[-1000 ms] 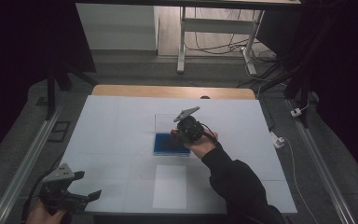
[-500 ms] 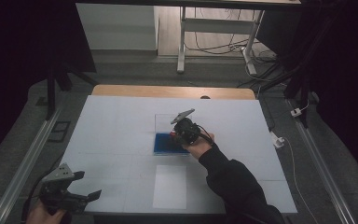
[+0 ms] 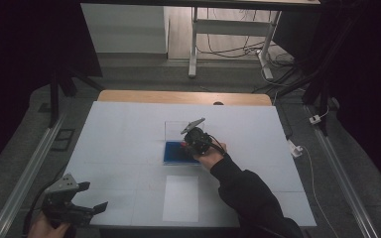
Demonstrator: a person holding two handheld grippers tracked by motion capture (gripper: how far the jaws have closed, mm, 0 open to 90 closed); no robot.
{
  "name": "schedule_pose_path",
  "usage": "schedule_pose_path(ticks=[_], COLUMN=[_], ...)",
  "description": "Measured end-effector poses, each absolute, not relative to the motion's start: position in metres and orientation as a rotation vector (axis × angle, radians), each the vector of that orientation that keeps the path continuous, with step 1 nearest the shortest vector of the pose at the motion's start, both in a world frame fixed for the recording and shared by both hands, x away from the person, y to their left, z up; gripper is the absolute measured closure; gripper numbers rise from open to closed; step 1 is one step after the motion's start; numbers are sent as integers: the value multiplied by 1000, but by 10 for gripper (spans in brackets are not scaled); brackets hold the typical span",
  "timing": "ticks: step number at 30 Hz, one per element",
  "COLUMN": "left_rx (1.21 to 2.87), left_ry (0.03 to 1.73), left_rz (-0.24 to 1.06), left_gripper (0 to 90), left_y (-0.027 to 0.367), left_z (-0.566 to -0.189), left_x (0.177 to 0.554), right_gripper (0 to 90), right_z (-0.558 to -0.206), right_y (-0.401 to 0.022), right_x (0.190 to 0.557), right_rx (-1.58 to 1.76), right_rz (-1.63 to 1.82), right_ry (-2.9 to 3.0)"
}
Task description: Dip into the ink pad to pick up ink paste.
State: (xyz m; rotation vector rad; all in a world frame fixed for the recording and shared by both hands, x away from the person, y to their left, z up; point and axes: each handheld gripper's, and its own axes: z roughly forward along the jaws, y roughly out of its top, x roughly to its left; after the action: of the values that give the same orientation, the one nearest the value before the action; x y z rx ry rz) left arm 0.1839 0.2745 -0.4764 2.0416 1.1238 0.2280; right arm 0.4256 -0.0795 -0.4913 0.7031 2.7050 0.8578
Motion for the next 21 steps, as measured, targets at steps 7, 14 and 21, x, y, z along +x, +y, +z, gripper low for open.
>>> schedule_pose_path(ticks=[7,14,21], left_rx=[2042,2049,2049], left_ry=[1123,1124,1125], left_rz=[228,227,226], left_gripper=[34,34,34], left_y=[274,274,274], left_z=[-476,-477,-477], left_x=[184,184,185], right_gripper=[796,802,804], right_z=[-495,-497,-498], right_y=[-80,-82,-79], right_x=[425,426,423], right_rx=[696,721,704], right_rz=[868,888,869], right_ry=[2695,2694,2676])
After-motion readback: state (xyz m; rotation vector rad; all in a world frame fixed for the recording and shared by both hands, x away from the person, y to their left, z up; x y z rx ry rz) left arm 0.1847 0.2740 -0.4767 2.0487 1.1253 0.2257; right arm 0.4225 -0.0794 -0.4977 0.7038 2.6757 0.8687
